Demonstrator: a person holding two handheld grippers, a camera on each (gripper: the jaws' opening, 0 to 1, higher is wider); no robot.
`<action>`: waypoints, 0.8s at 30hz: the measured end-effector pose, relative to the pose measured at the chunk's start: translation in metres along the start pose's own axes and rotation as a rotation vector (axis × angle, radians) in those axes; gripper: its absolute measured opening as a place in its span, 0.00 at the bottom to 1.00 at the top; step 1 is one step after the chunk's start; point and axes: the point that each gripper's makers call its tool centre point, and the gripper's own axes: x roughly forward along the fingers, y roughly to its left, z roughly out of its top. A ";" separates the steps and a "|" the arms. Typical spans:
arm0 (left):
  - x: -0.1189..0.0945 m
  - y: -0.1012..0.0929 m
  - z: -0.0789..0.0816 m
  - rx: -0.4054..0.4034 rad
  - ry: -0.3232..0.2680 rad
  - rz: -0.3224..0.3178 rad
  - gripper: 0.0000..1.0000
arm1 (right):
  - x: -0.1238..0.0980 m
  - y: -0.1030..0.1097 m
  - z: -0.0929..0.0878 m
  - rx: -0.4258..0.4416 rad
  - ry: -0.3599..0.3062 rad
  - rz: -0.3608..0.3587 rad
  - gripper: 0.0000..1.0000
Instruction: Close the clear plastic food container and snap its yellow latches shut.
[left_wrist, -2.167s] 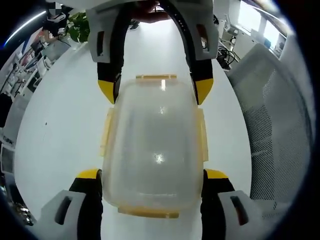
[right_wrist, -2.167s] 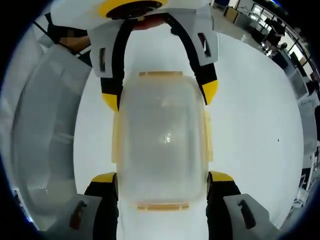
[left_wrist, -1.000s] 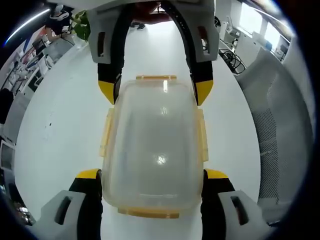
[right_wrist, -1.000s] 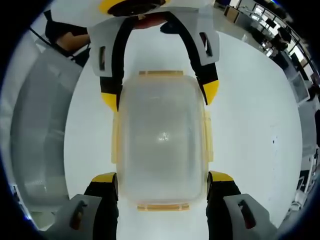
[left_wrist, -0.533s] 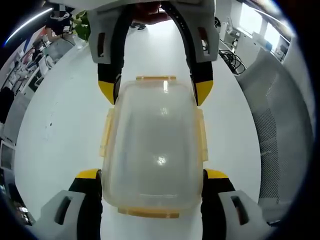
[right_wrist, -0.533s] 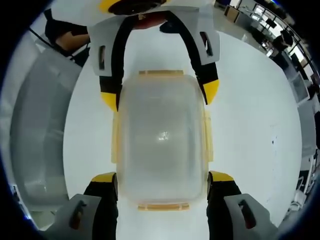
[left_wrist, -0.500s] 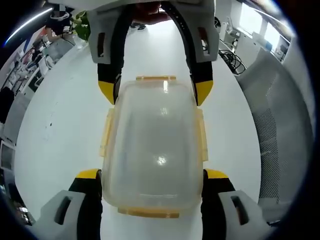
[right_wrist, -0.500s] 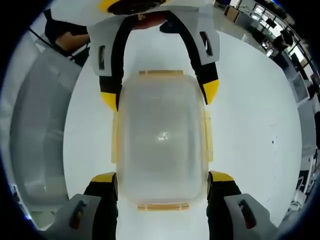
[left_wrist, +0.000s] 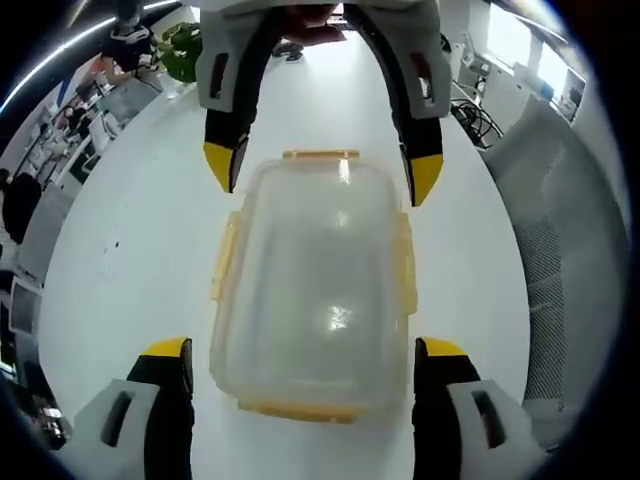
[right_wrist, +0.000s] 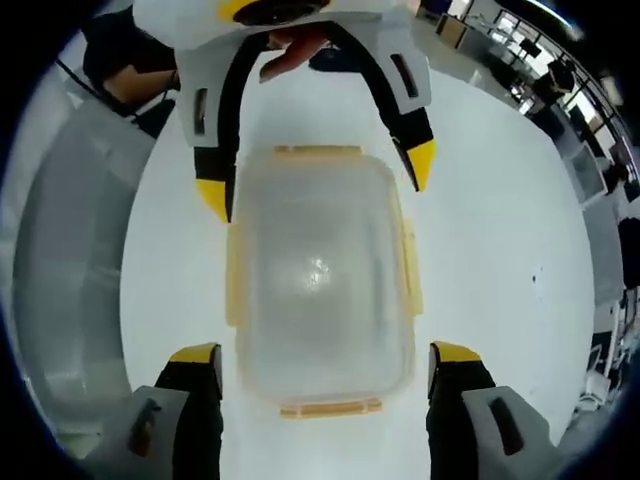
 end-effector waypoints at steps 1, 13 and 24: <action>0.000 -0.001 -0.001 0.000 0.000 0.003 0.92 | 0.000 -0.001 0.000 -0.001 -0.005 -0.011 0.86; -0.009 -0.008 0.000 -0.081 -0.056 0.035 0.92 | -0.010 0.005 -0.002 0.112 -0.100 -0.076 0.86; -0.020 -0.010 -0.004 -0.226 -0.120 0.084 0.92 | -0.016 0.014 -0.004 0.211 -0.169 -0.116 0.85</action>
